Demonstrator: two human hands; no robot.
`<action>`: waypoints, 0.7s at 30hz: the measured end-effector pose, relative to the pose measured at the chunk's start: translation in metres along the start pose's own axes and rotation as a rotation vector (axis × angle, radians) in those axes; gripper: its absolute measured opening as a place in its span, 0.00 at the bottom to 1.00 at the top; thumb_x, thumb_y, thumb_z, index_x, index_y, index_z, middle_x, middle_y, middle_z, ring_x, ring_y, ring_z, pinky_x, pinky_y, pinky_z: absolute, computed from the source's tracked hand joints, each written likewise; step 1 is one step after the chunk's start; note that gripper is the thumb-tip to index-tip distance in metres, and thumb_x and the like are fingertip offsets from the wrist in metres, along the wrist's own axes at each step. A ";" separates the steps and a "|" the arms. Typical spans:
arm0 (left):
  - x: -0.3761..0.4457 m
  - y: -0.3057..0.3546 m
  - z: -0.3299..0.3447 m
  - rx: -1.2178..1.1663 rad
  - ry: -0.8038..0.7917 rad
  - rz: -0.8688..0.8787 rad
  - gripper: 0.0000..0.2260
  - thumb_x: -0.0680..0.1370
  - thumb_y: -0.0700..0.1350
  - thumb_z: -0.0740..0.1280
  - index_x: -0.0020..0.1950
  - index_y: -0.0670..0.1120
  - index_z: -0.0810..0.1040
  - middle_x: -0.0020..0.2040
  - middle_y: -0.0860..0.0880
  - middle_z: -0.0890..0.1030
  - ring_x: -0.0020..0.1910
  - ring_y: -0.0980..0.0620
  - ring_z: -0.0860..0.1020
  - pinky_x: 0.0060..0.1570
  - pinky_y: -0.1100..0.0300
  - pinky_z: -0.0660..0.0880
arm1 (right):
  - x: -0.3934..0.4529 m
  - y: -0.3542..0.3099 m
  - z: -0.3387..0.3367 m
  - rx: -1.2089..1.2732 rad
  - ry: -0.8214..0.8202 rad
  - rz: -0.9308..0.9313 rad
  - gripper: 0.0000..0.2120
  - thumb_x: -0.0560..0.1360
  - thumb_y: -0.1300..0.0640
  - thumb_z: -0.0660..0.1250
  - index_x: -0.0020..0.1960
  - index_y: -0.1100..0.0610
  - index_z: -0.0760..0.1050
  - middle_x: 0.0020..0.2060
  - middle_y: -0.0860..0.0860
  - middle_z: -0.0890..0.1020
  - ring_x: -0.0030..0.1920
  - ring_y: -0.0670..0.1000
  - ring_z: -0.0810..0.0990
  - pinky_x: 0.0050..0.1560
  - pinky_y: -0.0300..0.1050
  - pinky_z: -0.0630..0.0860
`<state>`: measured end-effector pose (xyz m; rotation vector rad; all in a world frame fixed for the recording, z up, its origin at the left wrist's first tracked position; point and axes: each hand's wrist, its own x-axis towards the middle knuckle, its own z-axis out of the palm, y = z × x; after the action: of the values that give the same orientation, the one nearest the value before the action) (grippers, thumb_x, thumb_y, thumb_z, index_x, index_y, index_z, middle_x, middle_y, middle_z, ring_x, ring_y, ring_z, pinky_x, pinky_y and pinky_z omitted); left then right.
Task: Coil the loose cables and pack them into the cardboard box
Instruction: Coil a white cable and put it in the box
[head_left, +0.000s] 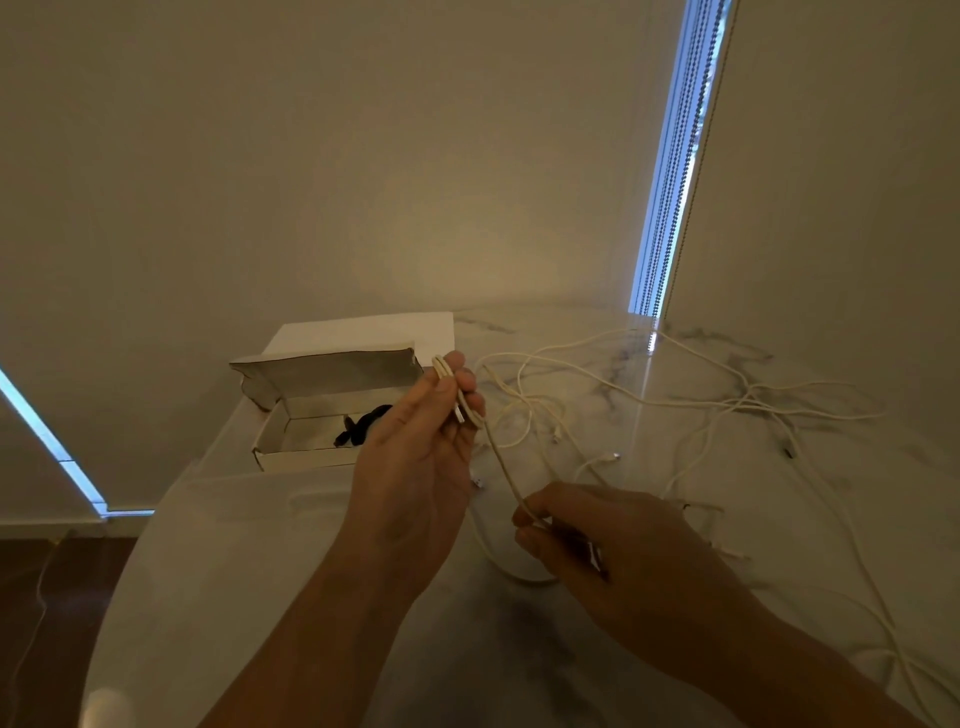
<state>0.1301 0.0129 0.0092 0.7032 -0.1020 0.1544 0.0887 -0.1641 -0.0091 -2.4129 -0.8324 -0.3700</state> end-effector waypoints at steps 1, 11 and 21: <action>-0.001 -0.001 0.001 0.014 0.001 0.010 0.15 0.80 0.37 0.61 0.66 0.34 0.74 0.49 0.43 0.80 0.46 0.53 0.80 0.50 0.63 0.79 | 0.001 0.000 0.001 -0.009 -0.013 -0.015 0.14 0.78 0.39 0.55 0.56 0.42 0.74 0.44 0.39 0.80 0.41 0.42 0.78 0.41 0.40 0.76; -0.011 -0.012 -0.005 1.181 -0.209 0.270 0.11 0.83 0.44 0.59 0.47 0.48 0.80 0.41 0.53 0.82 0.43 0.59 0.80 0.46 0.67 0.75 | 0.003 0.003 -0.001 0.011 0.063 -0.090 0.10 0.80 0.47 0.59 0.57 0.44 0.77 0.46 0.40 0.80 0.43 0.41 0.78 0.41 0.40 0.76; -0.019 -0.010 0.004 1.213 -0.424 -0.016 0.18 0.78 0.48 0.57 0.40 0.34 0.75 0.32 0.38 0.72 0.31 0.46 0.68 0.37 0.47 0.68 | 0.008 0.027 -0.017 -0.078 0.246 -0.042 0.09 0.78 0.45 0.59 0.49 0.45 0.77 0.40 0.41 0.75 0.41 0.43 0.73 0.44 0.38 0.70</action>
<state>0.1126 0.0005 0.0035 1.9437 -0.4254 0.0327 0.1111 -0.1880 -0.0030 -2.3607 -0.7709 -0.7115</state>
